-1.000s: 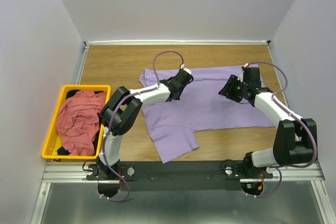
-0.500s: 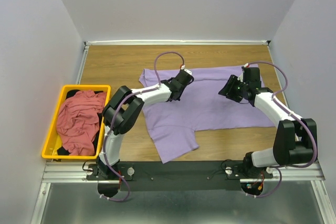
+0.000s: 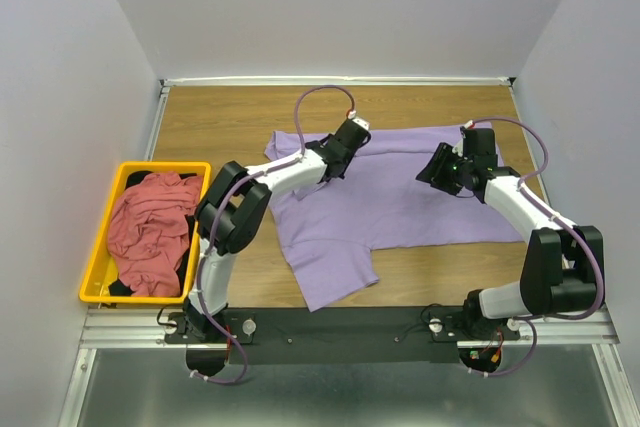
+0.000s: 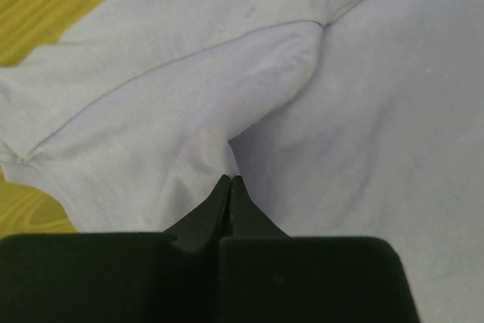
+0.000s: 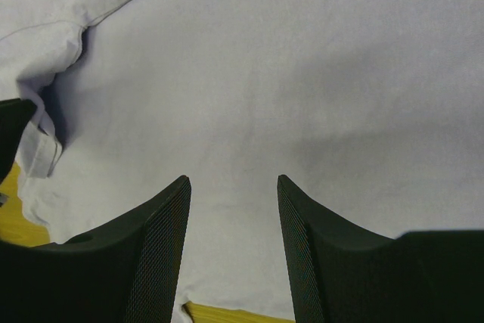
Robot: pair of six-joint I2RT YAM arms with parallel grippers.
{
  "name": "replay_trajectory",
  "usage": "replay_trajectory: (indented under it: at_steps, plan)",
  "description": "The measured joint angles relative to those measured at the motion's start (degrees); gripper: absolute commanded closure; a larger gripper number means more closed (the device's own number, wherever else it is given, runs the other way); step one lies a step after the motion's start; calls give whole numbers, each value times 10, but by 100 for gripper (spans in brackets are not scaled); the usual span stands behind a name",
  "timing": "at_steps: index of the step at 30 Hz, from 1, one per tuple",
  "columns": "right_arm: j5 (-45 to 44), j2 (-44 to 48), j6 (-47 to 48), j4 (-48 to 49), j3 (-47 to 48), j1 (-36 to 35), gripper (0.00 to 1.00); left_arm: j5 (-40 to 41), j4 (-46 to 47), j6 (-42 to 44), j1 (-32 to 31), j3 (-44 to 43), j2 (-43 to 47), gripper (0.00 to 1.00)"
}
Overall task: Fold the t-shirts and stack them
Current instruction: Fold the tshirt
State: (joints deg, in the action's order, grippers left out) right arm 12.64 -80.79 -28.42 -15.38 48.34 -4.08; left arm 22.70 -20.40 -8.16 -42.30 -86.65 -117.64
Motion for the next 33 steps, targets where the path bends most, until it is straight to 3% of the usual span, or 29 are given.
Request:
replay_trajectory:
  at_steps: [4, 8, 17, 24, 28, 33]
  plan:
    - [1, -2, 3, 0, 0, 0, 43, -16, -2, 24, 24, -7, 0, 89]
    - [7, -5, 10, 0, 0, 0, 43, -37, -3, 44, 65, -29, -3, 71]
    - [48, -47, 19, 0, 34, -10, 43, -74, 5, 48, 140, -105, -61, 69]
    - [79, -137, -5, 52, 108, -83, 48, -108, 10, 22, 147, -104, -70, 61]
    - [94, -218, -40, 115, 158, -136, 58, -122, 13, -14, 149, -55, -38, 60]
    - [109, -307, -99, 199, 187, -186, 60, -126, 11, -68, 160, 44, 79, 52]
